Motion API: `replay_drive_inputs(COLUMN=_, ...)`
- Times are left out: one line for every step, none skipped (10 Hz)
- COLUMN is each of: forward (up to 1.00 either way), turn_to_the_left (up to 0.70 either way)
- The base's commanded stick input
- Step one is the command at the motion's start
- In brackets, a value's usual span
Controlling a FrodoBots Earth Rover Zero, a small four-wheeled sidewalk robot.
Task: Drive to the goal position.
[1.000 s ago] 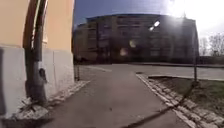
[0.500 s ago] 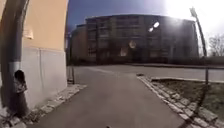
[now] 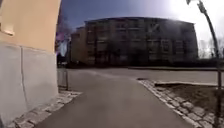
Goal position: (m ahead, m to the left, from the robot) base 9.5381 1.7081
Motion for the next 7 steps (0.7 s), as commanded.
replay_drive_inputs(forward=0.85, turn_to_the_left=0.34)
replay_drive_inputs(forward=0.85, turn_to_the_left=0.34)
replay_drive_inputs(forward=0.85, turn_to_the_left=0.34)
replay_drive_inputs(forward=0.85, turn_to_the_left=0.34)
replay_drive_inputs(forward=0.85, turn_to_the_left=0.34)
replay_drive_inputs(forward=0.85, turn_to_the_left=0.34)
replay_drive_inputs(forward=0.85, turn_to_the_left=0.34)
